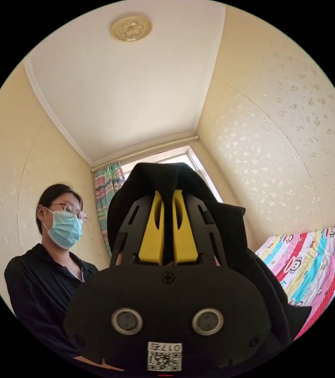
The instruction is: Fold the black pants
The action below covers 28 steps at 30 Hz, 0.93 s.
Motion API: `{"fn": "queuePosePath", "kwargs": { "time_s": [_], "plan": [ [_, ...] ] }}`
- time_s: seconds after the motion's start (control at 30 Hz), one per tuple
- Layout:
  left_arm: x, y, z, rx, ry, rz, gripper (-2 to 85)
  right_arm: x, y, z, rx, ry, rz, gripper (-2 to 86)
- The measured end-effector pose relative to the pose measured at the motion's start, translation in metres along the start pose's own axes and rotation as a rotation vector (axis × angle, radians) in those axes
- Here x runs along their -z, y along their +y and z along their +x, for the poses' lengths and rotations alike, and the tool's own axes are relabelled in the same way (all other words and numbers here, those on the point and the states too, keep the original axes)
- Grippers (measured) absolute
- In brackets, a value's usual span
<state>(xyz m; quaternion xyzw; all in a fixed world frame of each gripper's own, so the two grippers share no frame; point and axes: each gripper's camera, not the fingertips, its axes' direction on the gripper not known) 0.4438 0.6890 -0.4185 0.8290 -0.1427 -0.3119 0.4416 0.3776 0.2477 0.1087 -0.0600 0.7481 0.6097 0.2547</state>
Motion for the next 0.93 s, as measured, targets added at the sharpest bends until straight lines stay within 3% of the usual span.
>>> {"fn": "queuePosePath", "kwargs": {
  "time_s": [0.2, 0.37, 0.47, 0.5, 0.57, 0.63, 0.67, 0.7, 0.77, 0.83, 0.93],
  "plan": [
    [-0.101, 0.026, 0.033, -0.026, -0.113, -0.101, 22.0, 0.004, -0.003, 0.006, -0.028, 0.098, 0.098, 4.0],
    [-0.137, 0.03, 0.021, 0.027, -0.34, -0.206, 6.4, -0.008, 0.001, 0.014, -0.05, 0.054, 0.094, 3.7],
    [-0.139, 0.015, -0.001, 0.06, -0.169, -0.241, 3.6, -0.003, -0.009, 0.023, 0.028, 0.219, 0.01, 2.9],
    [-0.143, 0.008, -0.015, 0.1, -0.027, -0.237, 3.2, -0.002, -0.01, 0.026, 0.051, 0.252, -0.02, 2.7],
    [-0.149, 0.0, -0.04, 0.213, 0.24, -0.148, 2.8, 0.003, -0.009, 0.052, 0.019, 0.34, -0.14, 2.1],
    [-0.163, -0.005, -0.07, 0.296, 0.601, 0.093, 2.6, -0.004, 0.001, 0.072, 0.014, 0.381, -0.267, 2.0],
    [-0.171, -0.007, -0.077, 0.309, 0.666, 0.128, 2.6, -0.013, 0.012, 0.082, 0.03, 0.408, -0.352, 2.1],
    [-0.19, -0.014, -0.086, 0.329, 0.709, 0.129, 2.6, -0.017, 0.019, 0.087, 0.035, 0.42, -0.391, 2.1],
    [-0.216, -0.029, -0.09, 0.339, 0.629, 0.134, 2.7, -0.031, 0.051, 0.103, 0.015, 0.457, -0.54, 3.2],
    [-0.254, -0.055, -0.09, 0.246, 0.637, 0.084, 2.8, -0.031, 0.079, 0.103, 0.008, 0.488, -0.591, 4.2],
    [-0.299, -0.073, -0.09, 0.216, 0.591, 0.059, 2.8, 0.004, 0.124, 0.083, -0.002, 0.507, -0.444, 3.4]
  ]
}}
